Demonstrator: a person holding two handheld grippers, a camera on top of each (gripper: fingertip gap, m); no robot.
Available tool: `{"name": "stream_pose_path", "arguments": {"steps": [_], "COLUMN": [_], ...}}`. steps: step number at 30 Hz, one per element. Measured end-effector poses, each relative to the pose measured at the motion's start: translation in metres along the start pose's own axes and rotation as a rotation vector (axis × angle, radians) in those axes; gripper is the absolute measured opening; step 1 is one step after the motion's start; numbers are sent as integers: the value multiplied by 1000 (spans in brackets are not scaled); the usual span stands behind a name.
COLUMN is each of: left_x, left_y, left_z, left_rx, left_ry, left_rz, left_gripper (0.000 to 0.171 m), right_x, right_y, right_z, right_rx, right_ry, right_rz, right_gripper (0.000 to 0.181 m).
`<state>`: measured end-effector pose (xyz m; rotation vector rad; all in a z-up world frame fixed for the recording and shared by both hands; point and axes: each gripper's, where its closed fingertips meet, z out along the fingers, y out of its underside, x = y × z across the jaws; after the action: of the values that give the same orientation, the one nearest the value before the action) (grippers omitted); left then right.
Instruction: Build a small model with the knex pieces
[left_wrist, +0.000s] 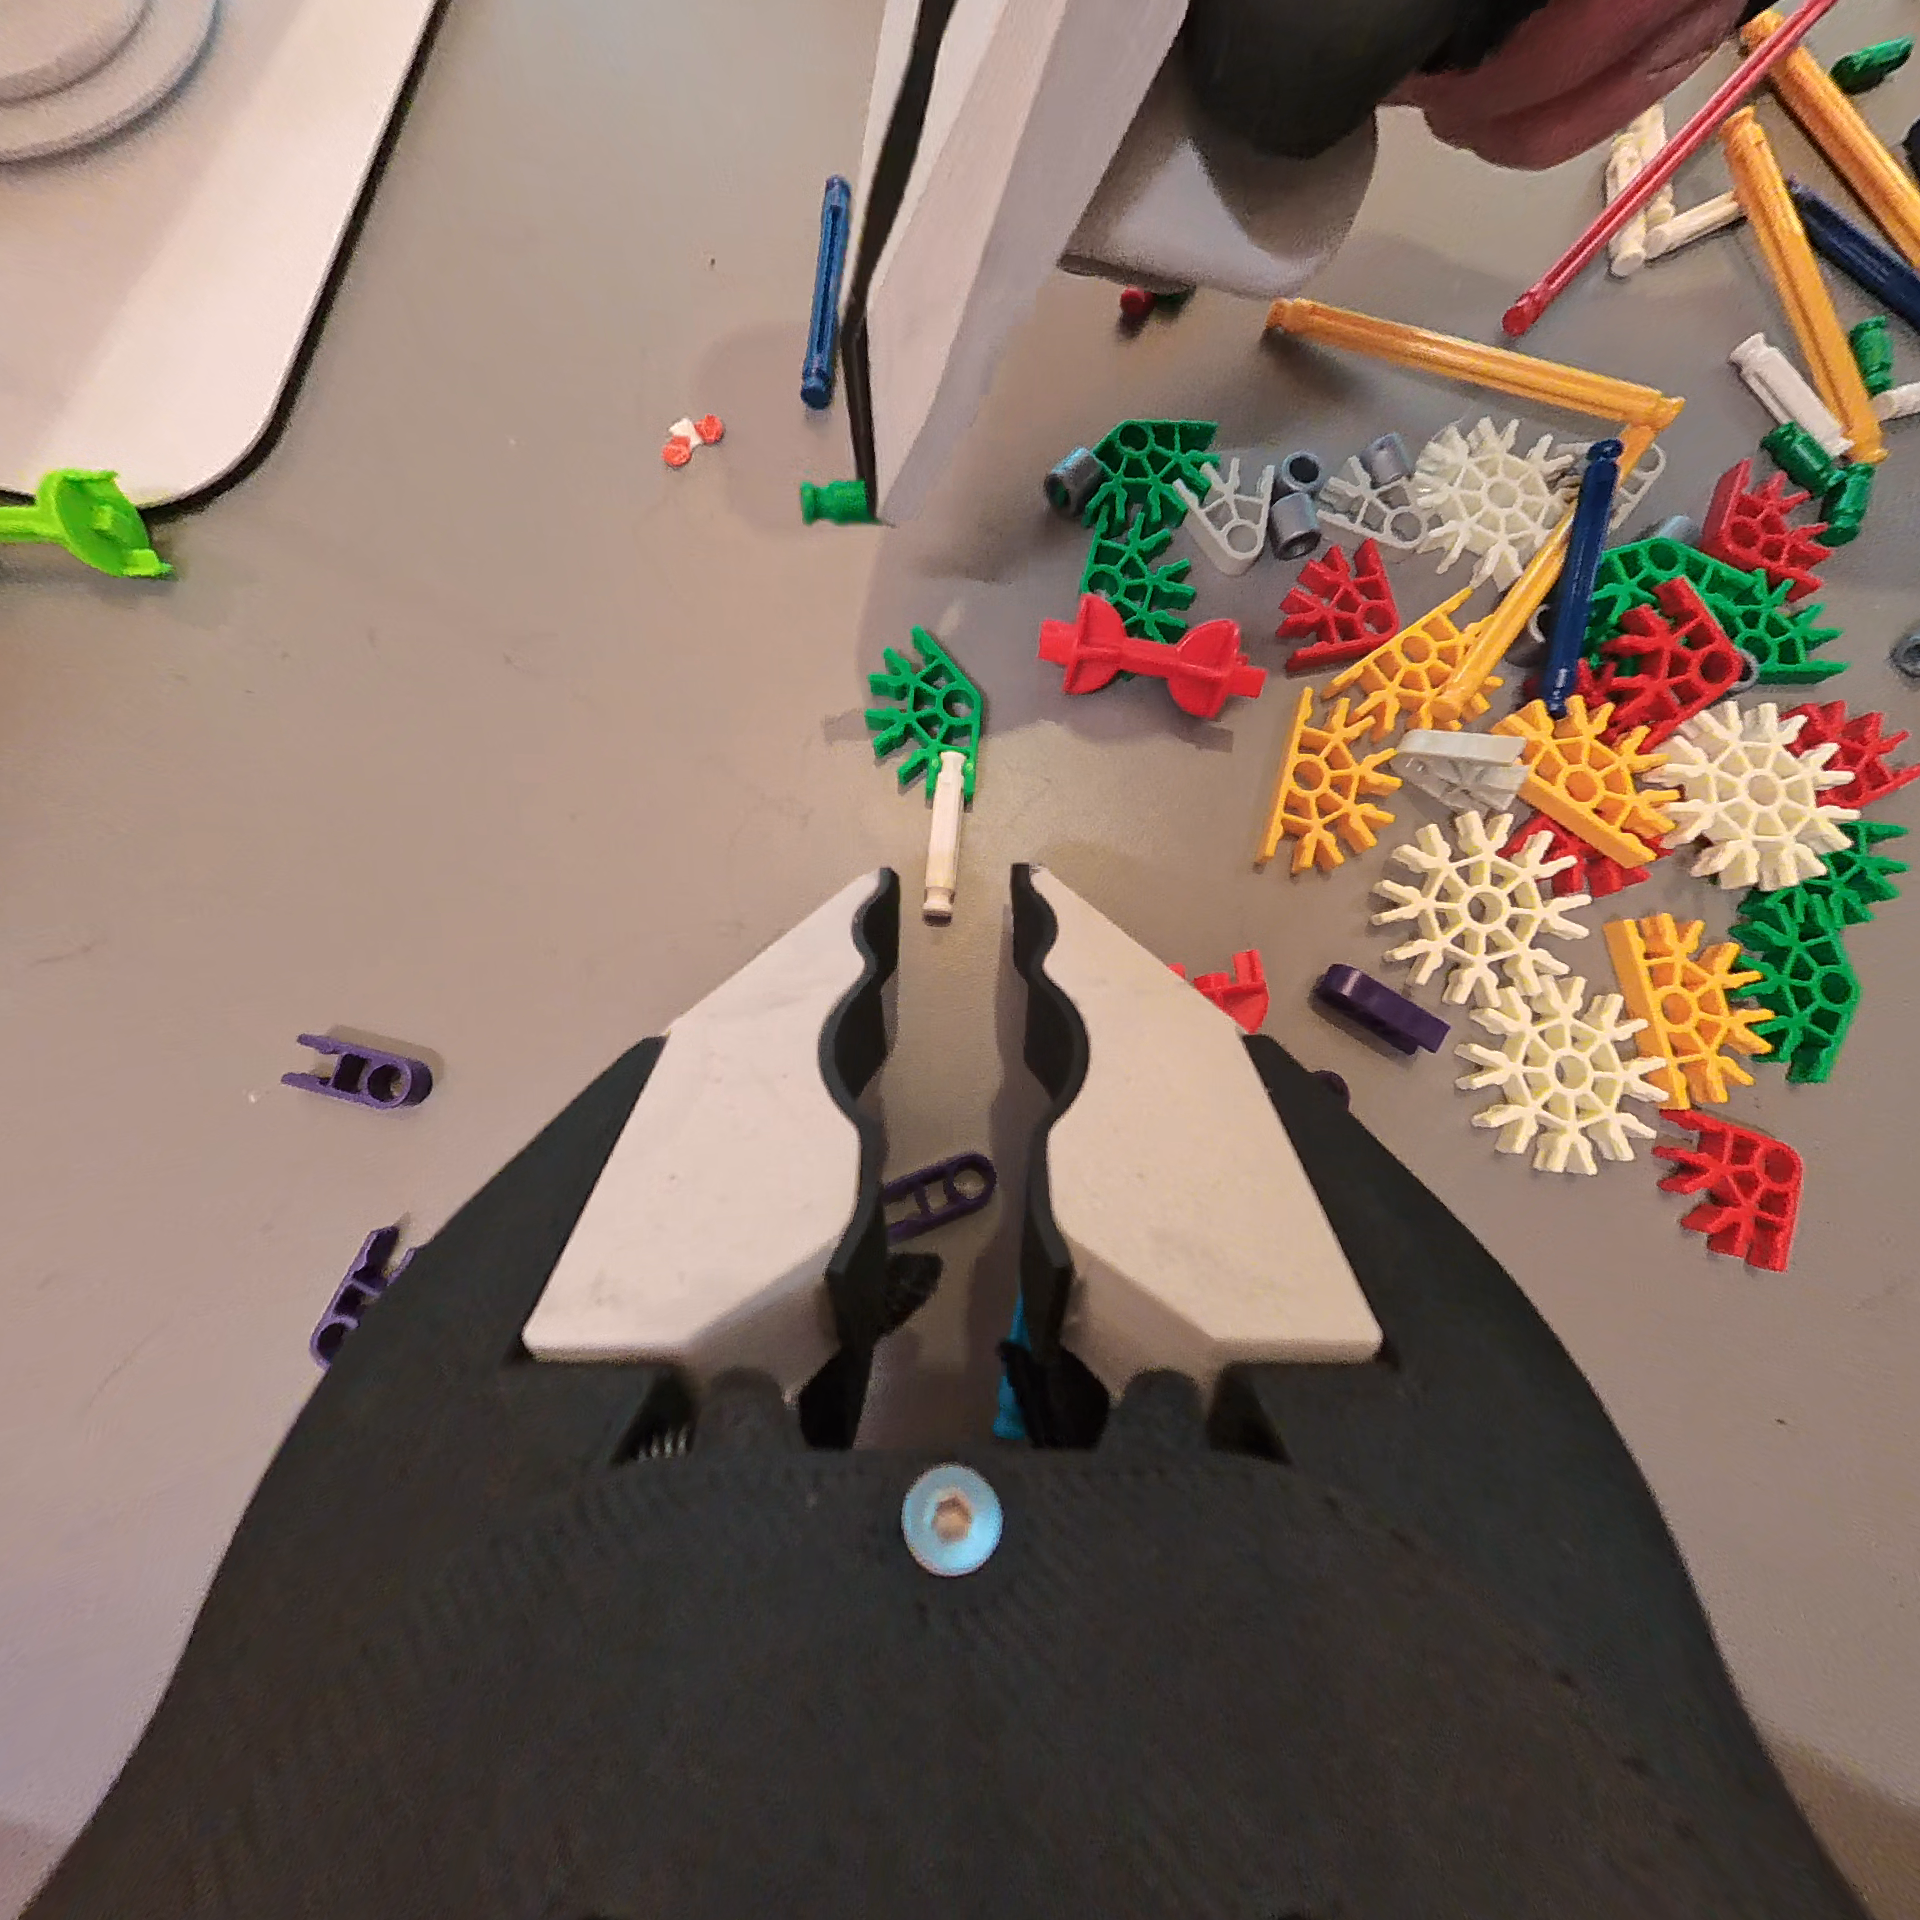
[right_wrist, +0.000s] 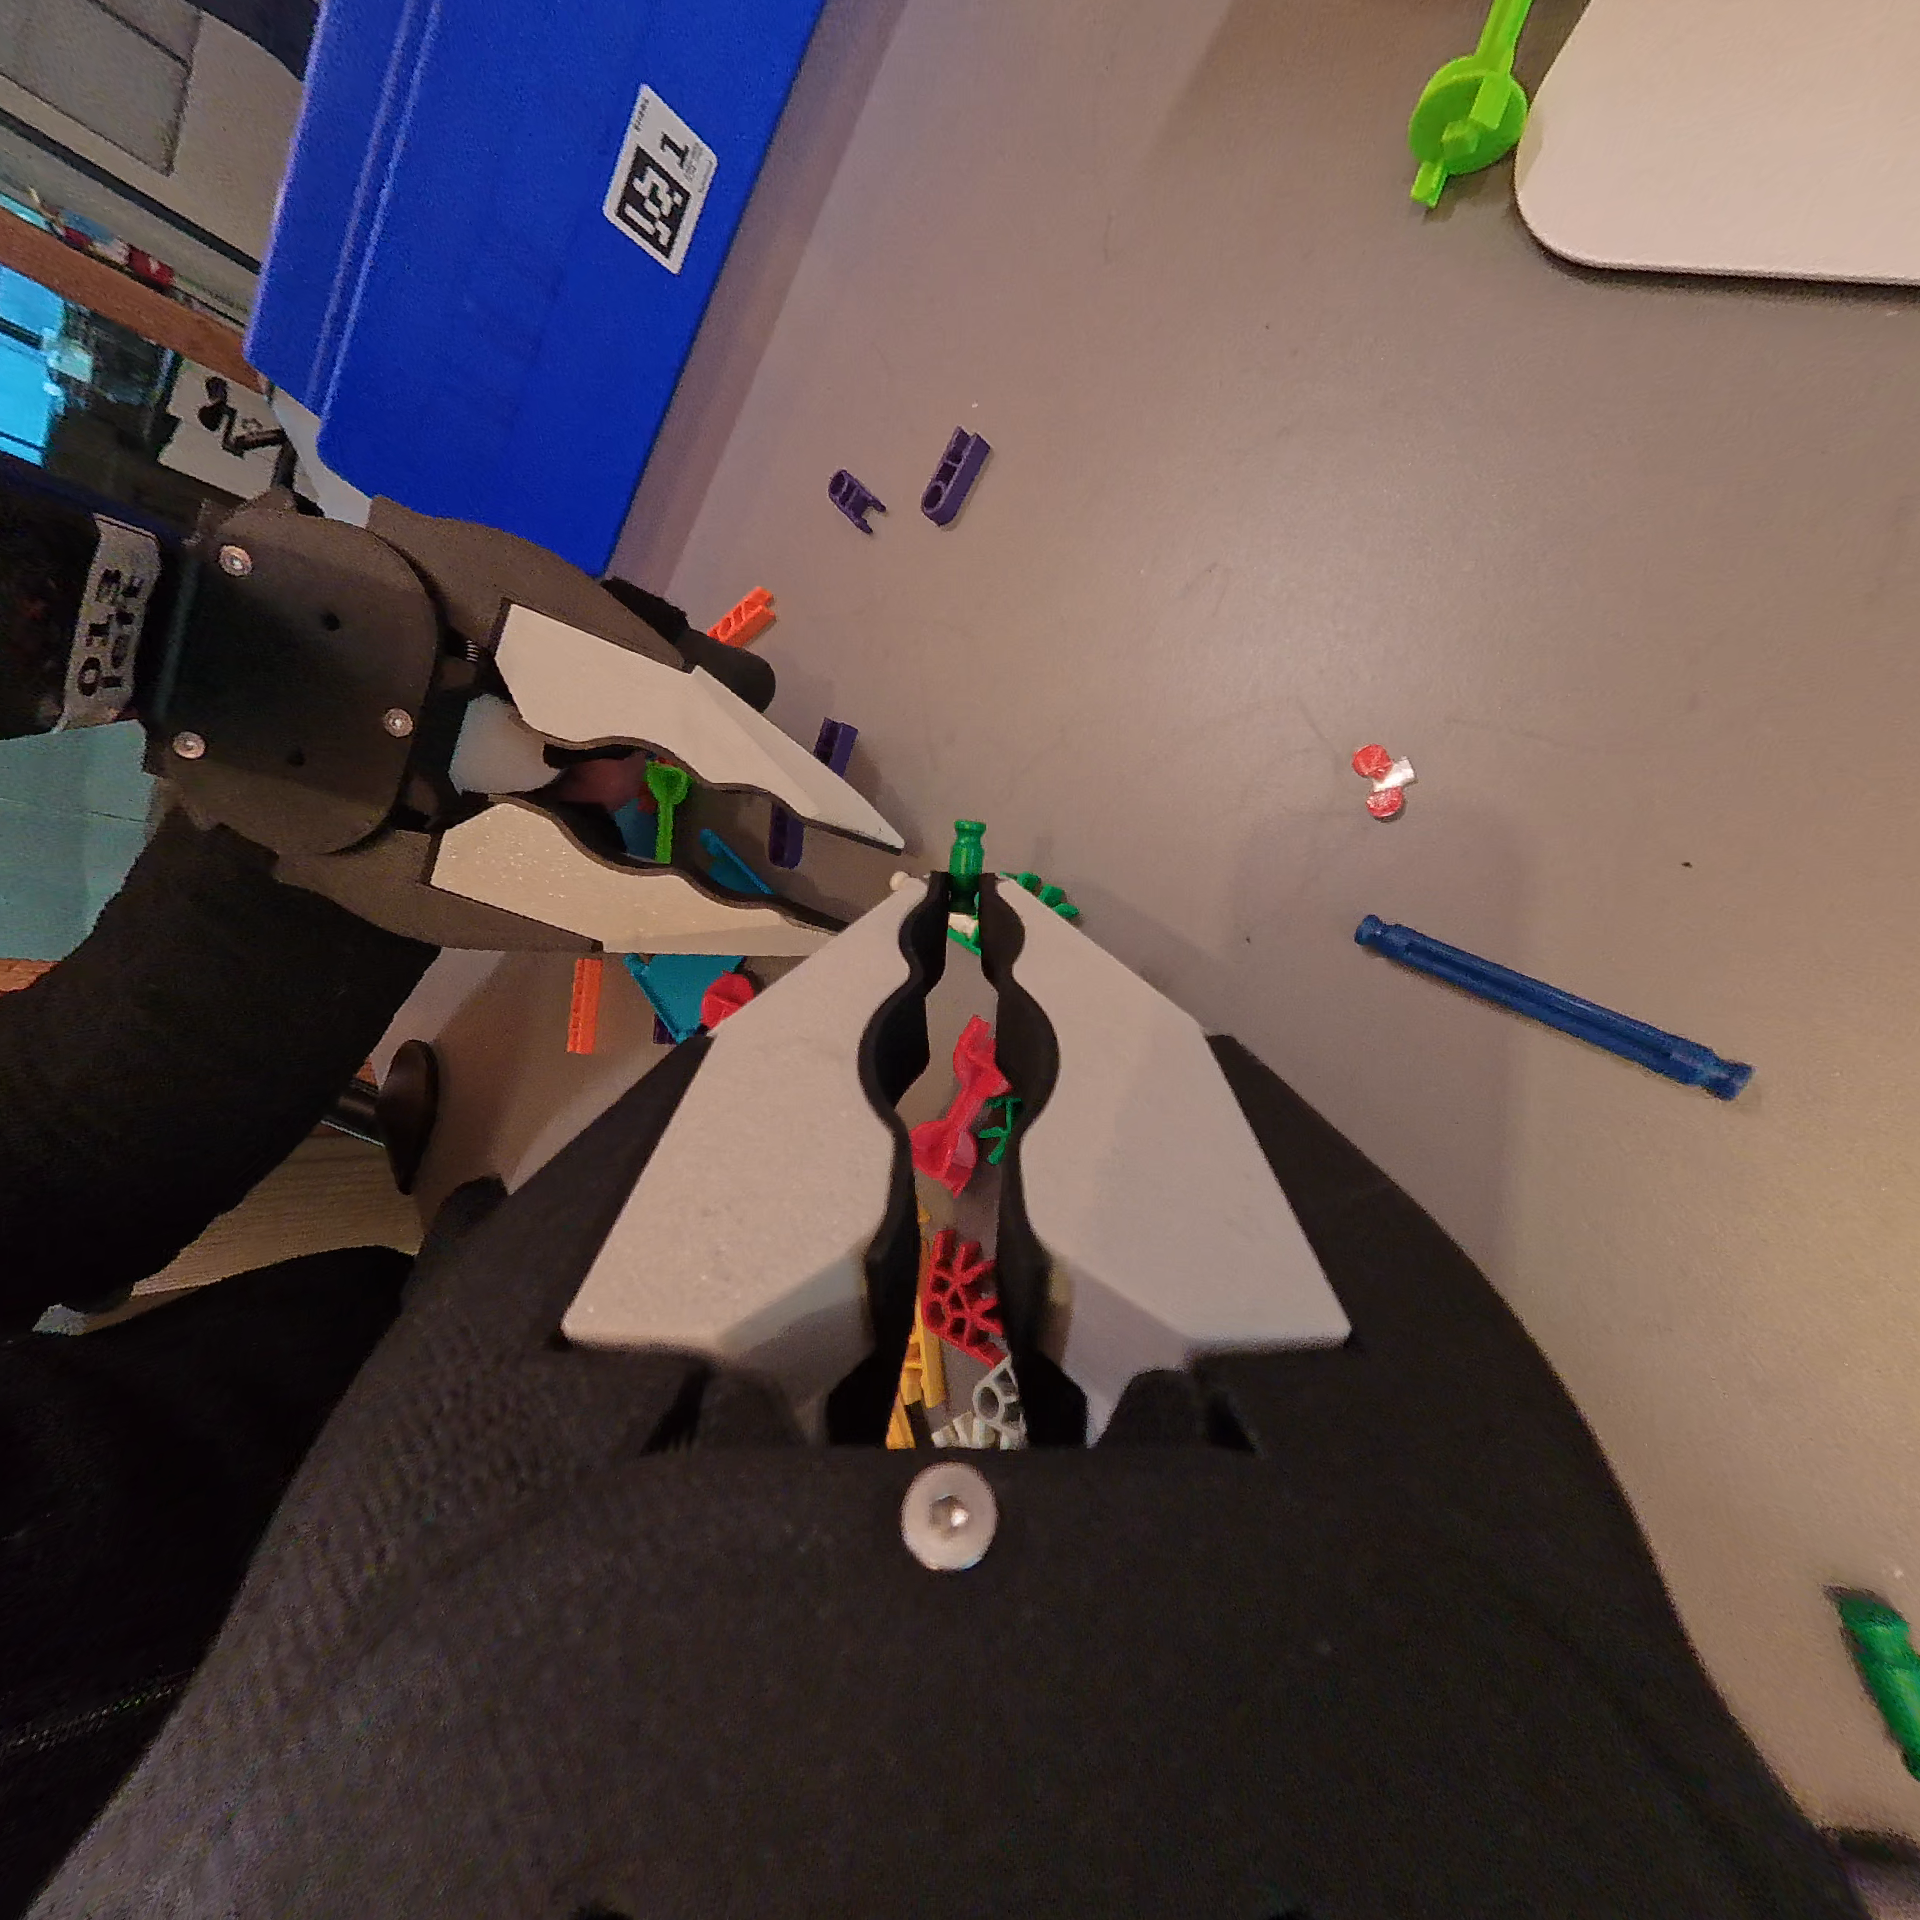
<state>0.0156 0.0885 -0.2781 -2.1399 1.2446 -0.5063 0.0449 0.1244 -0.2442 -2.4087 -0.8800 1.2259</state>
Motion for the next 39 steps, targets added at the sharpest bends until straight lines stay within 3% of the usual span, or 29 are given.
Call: {"name": "stream_pose_path", "arguments": {"steps": [6, 39], "left_x": [7, -11], "left_y": [1, 5], "left_z": [4, 5], "left_rx": [-39, -75], "left_ry": [28, -30], "left_rz": [18, 31], "left_gripper": [10, 12], "right_x": [2, 11], "right_y": [5, 1], "right_z": [11, 5], "right_rx": [-38, -5], "right_ry": [38, 51], "right_rz": [-30, -26], "right_gripper": [3, 3]}}
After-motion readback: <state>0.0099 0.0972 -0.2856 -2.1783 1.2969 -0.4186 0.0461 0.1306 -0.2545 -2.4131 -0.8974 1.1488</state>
